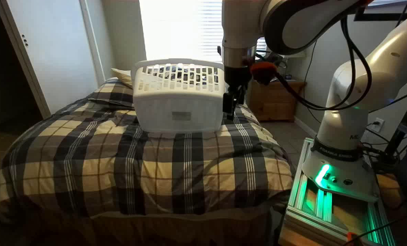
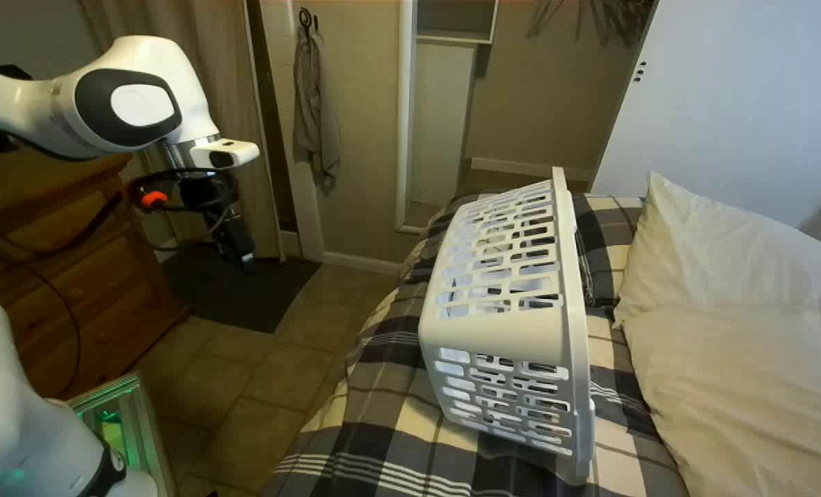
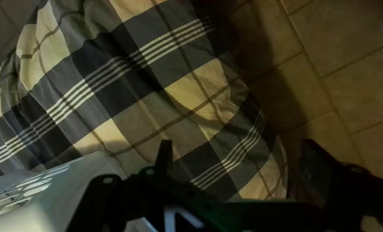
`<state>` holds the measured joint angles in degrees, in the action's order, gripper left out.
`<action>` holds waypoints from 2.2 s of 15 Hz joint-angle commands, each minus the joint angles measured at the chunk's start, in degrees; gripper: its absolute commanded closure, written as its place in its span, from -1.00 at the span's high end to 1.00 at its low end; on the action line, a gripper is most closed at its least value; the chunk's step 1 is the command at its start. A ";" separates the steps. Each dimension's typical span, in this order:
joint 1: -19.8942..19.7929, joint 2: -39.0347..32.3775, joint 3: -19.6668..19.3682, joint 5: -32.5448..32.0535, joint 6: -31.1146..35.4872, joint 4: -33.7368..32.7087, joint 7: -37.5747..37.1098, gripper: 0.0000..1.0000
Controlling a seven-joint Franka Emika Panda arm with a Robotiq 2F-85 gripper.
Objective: Push the white basket forward until it is upside down on the bed
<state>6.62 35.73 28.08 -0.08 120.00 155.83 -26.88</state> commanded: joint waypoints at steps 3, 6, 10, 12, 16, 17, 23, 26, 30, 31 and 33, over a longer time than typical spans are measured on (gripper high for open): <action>1.75 -0.55 -1.74 -1.30 -0.10 -0.07 -1.06 1.00; -1.02 -1.66 0.24 -6.65 4.30 0.01 -3.15 1.00; -7.19 -8.09 3.52 -23.46 20.28 -0.76 -6.30 1.00; -13.36 -12.20 6.54 -33.40 29.26 -1.57 -9.16 1.00; -30.24 -17.63 17.35 -51.86 35.25 -6.13 -15.99 1.00; -33.74 -18.93 19.86 -56.35 34.42 -7.74 -18.65 1.00; -45.56 -31.71 30.47 -72.59 22.59 -15.96 -28.20 0.45; -47.51 -39.51 31.94 -77.89 15.11 -19.60 -30.80 0.01; -34.83 -49.44 16.74 -81.31 12.74 -24.26 -28.88 -0.53; -30.89 -50.76 11.86 -79.89 14.52 -25.51 -28.20 -0.68; -22.96 -44.88 3.29 -78.32 16.63 -22.55 -28.99 -0.47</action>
<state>-26.29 -10.98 41.78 -80.28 134.42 133.18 -56.42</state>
